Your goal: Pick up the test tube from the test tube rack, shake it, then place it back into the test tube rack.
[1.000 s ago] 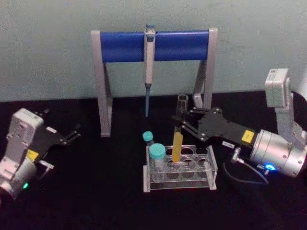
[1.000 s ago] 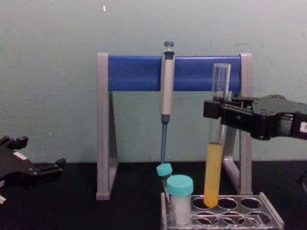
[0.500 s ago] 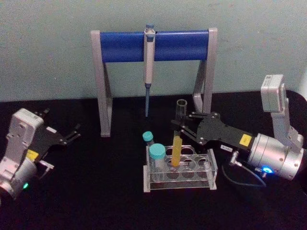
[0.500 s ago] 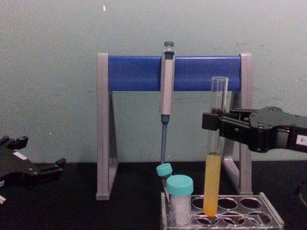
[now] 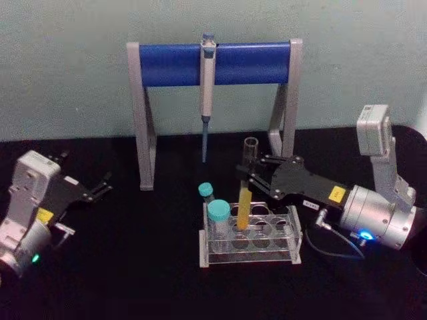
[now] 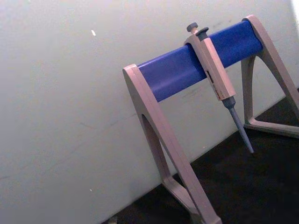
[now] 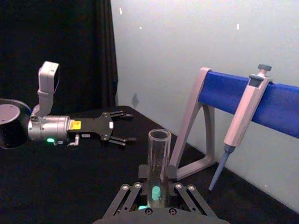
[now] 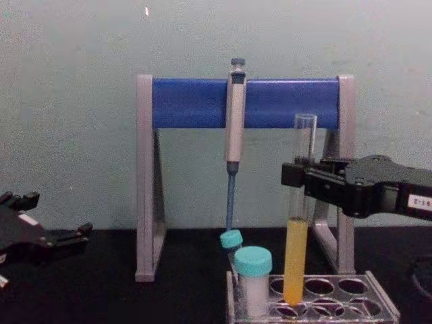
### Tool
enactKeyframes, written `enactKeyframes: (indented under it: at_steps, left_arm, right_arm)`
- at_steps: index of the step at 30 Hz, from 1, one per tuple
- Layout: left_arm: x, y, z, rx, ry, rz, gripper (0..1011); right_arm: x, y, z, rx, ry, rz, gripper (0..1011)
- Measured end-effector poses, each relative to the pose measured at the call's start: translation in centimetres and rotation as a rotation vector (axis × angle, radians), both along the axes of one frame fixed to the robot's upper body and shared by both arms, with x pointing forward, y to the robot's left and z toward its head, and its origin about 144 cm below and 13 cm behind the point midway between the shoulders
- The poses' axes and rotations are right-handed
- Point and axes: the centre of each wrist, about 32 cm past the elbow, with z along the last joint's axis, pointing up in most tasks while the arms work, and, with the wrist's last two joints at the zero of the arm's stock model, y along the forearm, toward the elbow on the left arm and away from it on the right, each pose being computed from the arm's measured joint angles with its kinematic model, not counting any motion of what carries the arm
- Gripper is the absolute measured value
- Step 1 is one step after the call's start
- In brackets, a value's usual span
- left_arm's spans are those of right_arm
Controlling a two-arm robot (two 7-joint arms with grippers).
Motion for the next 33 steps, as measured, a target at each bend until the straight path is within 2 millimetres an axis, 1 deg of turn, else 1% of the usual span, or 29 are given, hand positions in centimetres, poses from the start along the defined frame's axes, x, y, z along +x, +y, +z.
enactKeyframes:
  at_steps: [12,33]
  left_arm:
    - [0.0,0.0,0.0,0.000,0.000,0.000,1001]
    - [0.0,0.0,0.0,0.000,0.000,0.000,1001]
  right_arm:
    - [0.1,0.3,-0.6,-0.004,0.013,-0.001,234]
    - [-0.2,0.7,-2.4,-0.022,0.055,-0.009,235]
